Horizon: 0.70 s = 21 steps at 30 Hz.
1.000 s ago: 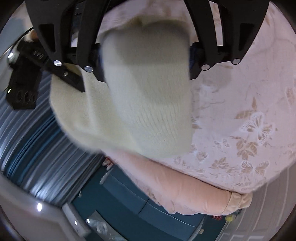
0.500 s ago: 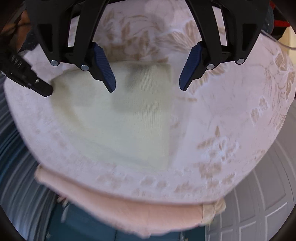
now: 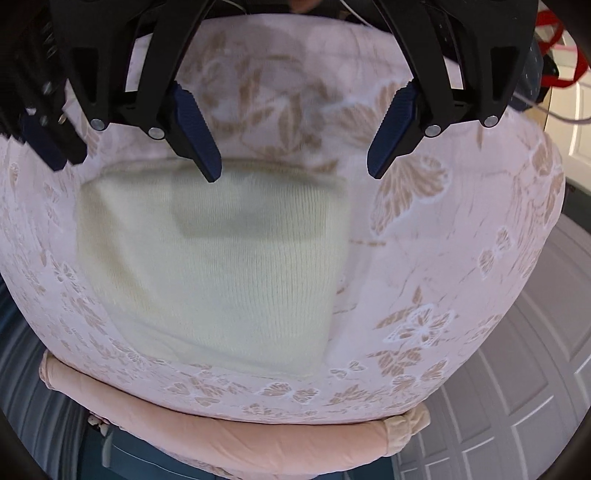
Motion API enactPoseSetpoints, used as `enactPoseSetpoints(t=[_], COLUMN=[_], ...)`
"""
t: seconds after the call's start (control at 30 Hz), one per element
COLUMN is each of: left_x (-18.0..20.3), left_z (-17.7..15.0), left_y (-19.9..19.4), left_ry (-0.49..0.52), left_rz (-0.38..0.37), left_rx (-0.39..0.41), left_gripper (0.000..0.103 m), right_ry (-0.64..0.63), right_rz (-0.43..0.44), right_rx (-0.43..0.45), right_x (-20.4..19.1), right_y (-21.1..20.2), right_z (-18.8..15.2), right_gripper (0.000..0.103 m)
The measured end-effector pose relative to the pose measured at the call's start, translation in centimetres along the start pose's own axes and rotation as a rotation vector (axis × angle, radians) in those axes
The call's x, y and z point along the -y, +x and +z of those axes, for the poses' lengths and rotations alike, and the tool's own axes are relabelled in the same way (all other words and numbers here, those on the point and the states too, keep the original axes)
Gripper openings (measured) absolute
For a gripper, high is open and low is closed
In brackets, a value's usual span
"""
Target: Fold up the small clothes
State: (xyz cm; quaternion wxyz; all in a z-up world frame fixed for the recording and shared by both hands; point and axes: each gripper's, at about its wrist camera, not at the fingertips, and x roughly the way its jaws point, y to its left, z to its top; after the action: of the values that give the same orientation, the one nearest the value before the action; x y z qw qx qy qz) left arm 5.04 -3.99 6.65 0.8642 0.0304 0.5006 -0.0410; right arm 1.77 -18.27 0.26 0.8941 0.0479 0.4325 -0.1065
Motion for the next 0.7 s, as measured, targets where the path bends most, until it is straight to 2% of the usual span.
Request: enactPoseSetpoints(t=[0.13, 0.4, 0.7], left_x=[0.5, 1.6, 1.8], left_z=[-0.7, -2.4, -3.0], left_y=[0.0, -0.6, -0.9], left_ry=[0.016, 0.045, 0.028], left_rz=[0.042, 0.067, 0.097], left_rx=[0.019, 0.043, 0.069], left_gripper=[0.087, 0.087, 0.087], right_ry=[0.009, 0.037, 0.036], right_rz=[0.005, 0.01, 0.031], right_rx=[0.002, 0.008, 0.004], right_x=[-1.2, -2.3, -3.4], right_y=[-0.7, -1.4, -2.1], right_z=[-1.1, -1.8, -2.6], right_gripper=[0.036, 0.037, 0.04])
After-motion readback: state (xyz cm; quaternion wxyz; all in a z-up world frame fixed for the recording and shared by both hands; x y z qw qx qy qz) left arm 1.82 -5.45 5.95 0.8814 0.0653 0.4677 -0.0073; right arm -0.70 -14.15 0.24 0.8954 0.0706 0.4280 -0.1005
